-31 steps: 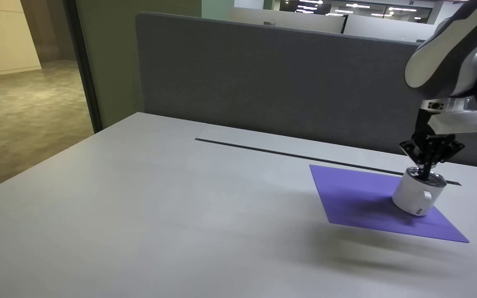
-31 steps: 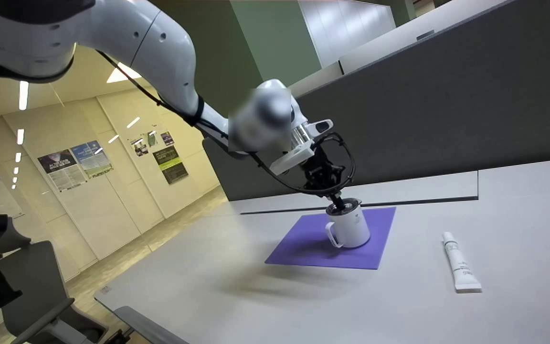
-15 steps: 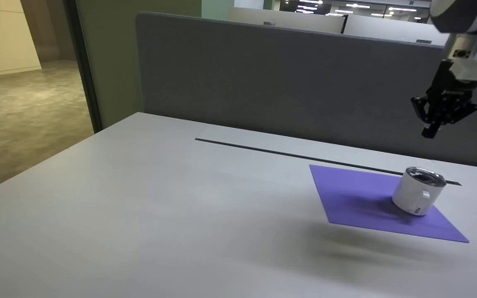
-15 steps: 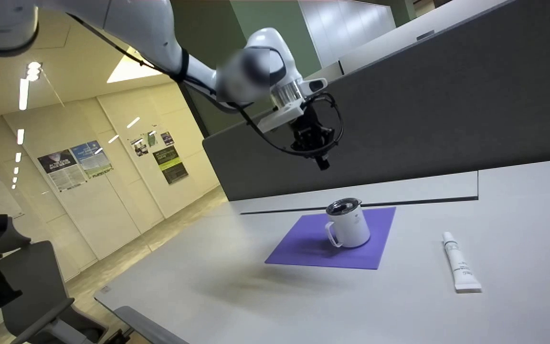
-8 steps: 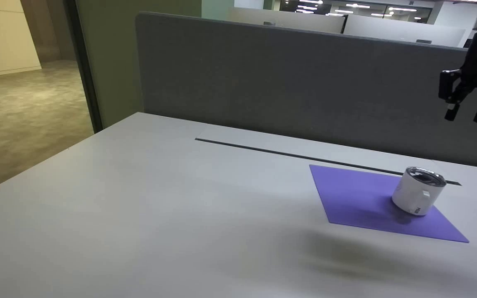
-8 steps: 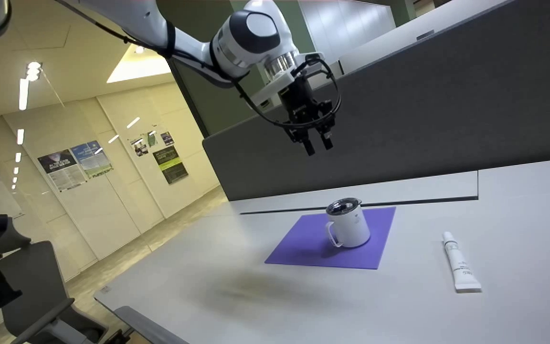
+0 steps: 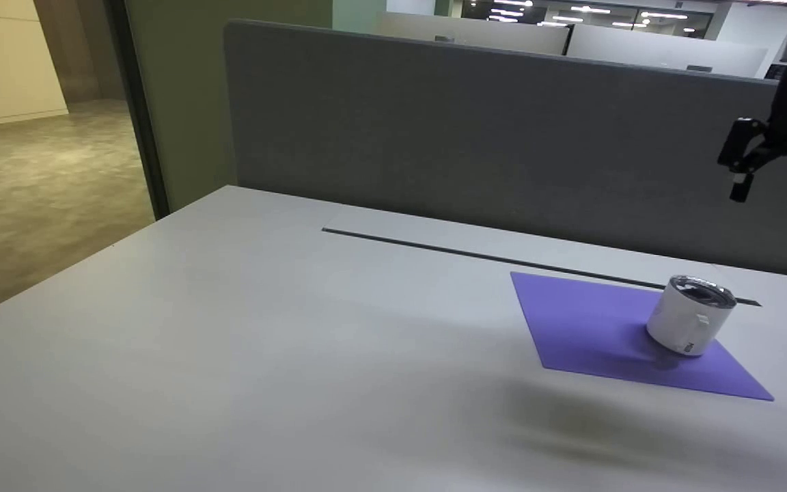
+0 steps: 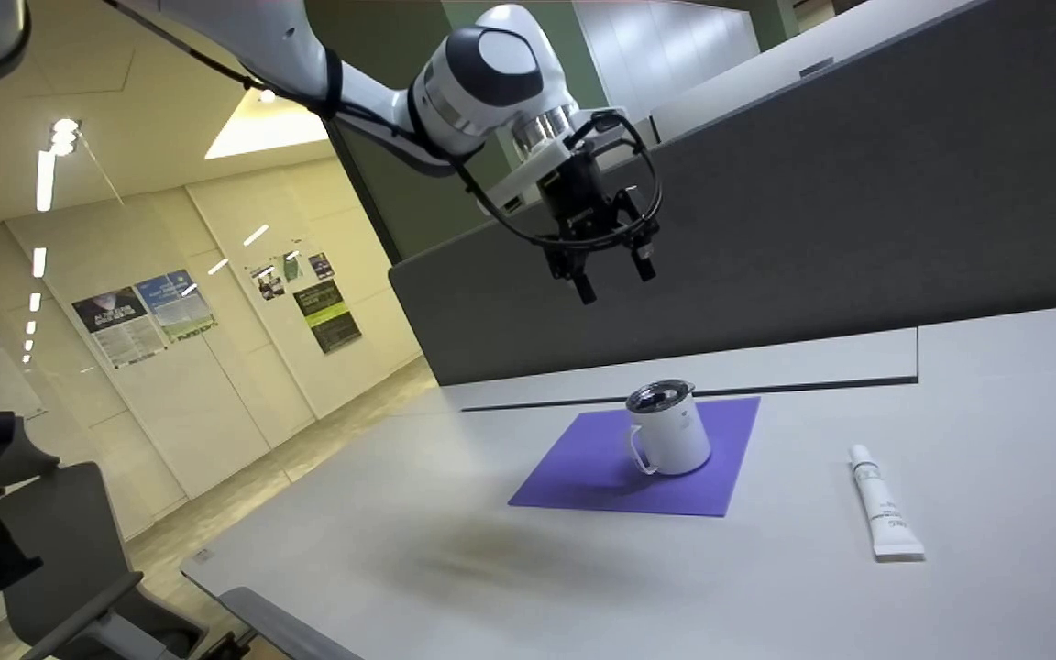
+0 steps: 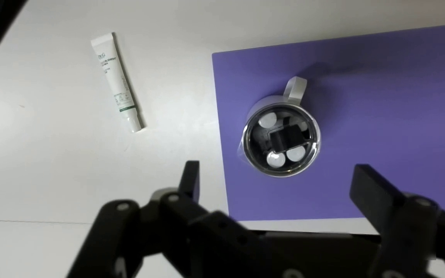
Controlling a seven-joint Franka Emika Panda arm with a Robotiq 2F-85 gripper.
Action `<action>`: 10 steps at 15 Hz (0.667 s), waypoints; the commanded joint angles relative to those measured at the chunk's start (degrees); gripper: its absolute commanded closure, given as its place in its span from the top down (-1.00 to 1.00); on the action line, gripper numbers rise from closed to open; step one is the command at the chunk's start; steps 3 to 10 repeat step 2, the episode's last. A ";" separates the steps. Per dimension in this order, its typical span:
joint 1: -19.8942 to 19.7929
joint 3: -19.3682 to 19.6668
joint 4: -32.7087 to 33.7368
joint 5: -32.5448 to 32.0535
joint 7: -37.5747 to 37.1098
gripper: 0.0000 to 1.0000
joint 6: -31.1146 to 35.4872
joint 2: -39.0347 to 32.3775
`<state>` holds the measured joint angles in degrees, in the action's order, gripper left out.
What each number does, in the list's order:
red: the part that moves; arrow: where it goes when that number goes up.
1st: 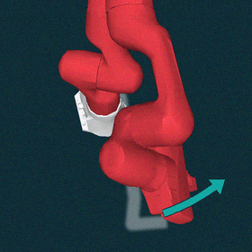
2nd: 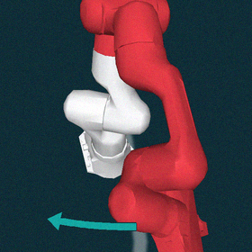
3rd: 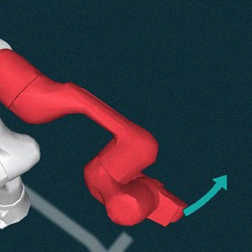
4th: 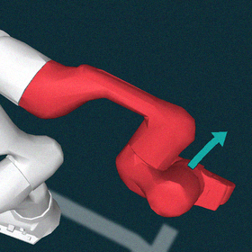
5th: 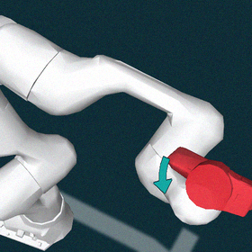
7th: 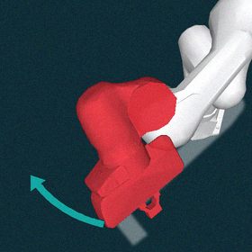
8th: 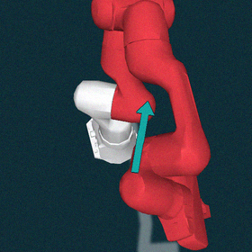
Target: Open the mug on the table
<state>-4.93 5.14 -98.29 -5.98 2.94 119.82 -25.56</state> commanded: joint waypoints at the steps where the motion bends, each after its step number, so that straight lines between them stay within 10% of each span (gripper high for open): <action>1: -0.16 -0.17 0.14 -0.13 -0.03 0.99 -0.32 -0.01; 10: -0.16 -0.17 0.14 -0.20 -0.04 1.00 -0.37 -0.01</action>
